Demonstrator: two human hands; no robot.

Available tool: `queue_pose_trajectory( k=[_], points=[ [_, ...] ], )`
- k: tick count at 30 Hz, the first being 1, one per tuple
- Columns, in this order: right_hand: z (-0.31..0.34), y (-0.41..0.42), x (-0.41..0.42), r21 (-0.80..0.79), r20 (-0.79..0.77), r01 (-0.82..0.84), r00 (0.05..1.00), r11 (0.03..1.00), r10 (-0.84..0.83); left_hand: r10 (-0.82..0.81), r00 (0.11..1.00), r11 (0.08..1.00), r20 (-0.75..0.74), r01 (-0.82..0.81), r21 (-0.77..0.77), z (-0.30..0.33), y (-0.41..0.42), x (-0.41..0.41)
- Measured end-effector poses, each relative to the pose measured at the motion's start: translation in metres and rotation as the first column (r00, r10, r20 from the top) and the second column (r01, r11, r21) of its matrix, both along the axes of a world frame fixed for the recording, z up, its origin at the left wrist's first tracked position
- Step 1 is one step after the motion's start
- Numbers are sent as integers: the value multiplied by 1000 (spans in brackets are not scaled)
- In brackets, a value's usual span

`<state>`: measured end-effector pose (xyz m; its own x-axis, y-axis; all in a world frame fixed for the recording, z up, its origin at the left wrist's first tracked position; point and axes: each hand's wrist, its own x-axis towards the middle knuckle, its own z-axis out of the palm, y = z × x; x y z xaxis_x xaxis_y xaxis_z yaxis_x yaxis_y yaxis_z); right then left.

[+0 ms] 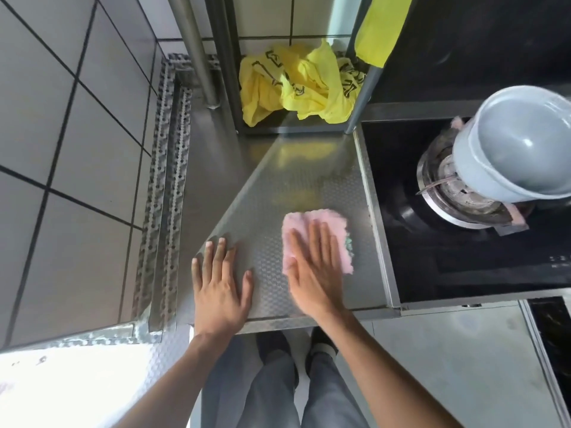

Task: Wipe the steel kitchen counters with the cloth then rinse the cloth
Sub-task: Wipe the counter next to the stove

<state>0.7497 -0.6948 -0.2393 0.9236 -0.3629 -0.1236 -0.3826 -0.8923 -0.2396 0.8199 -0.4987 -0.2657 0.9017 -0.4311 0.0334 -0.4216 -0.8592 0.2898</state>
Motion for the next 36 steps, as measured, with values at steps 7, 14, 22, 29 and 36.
queue_pose_trajectory(
  k=[7, 14, 22, 29, 36],
  points=[
    [-8, -22, -77, -59, 23, -387, 921, 920, 389, 0, 1000, 1000, 5, 0, -6, -1, 1, 0],
    [9, -104, -40, -98, -187, -247, 956, 964, 226, -12, 1000, 1000, -6, 11, -13, 1, 0, -1],
    [9, -7, 44, 27, -124, -119, 985, 992, 122, 2, 1000, 1000, 12, -2, -20, 3, -2, 0],
    [5, -21, -44, 3, -52, -445, 894, 896, 444, -8, 1000, 1000, 26, 8, -8, 0, 0, 0],
    [11, -116, -18, -42, -208, -306, 934, 951, 291, -15, 999, 1000, 28, 16, -21, -4, 1, 1]
  ],
)
